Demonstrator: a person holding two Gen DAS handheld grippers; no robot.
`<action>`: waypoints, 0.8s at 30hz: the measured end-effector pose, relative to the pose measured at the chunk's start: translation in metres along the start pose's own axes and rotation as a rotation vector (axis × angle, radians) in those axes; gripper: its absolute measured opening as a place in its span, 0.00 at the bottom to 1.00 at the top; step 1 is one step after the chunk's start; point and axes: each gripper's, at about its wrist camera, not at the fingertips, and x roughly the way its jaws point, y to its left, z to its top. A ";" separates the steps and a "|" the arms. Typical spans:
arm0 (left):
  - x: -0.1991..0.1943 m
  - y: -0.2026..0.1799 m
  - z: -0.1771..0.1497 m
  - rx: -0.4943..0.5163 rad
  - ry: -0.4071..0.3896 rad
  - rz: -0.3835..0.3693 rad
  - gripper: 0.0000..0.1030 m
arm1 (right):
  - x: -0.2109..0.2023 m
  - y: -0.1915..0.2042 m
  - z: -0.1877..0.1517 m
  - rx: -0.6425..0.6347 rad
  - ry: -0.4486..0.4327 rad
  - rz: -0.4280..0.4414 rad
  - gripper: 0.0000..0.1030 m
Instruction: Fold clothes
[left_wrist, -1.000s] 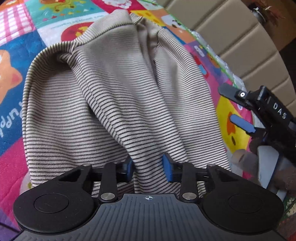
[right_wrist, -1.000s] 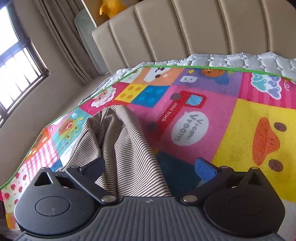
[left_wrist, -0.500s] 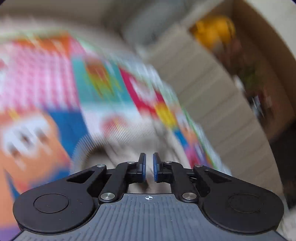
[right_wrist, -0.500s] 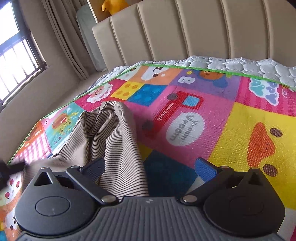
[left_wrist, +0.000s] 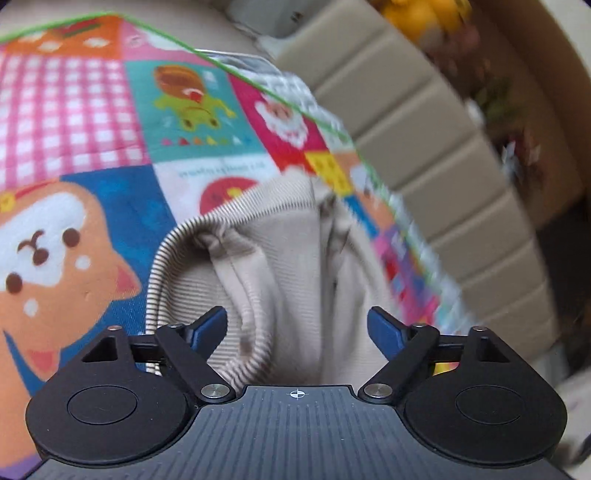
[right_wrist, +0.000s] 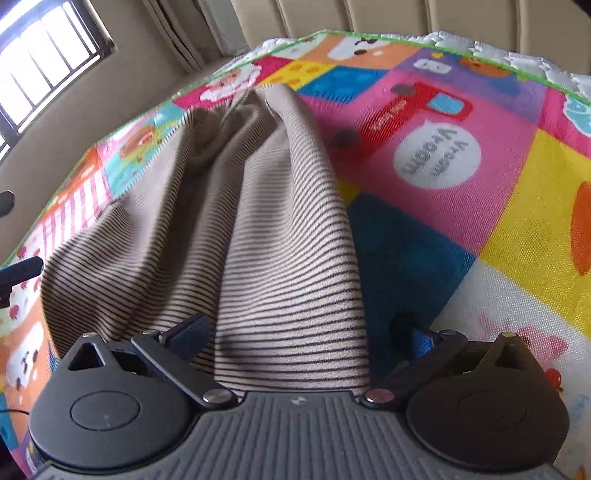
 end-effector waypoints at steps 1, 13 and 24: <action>0.009 -0.006 -0.006 0.035 0.031 0.027 0.87 | 0.002 0.002 -0.001 -0.012 0.008 -0.003 1.00; -0.038 0.039 0.024 -0.046 -0.333 0.383 0.13 | 0.007 0.020 -0.009 -0.168 0.048 -0.075 1.00; -0.072 0.102 0.030 -0.351 -0.309 0.285 0.72 | 0.000 0.022 -0.006 -0.169 0.033 -0.090 1.00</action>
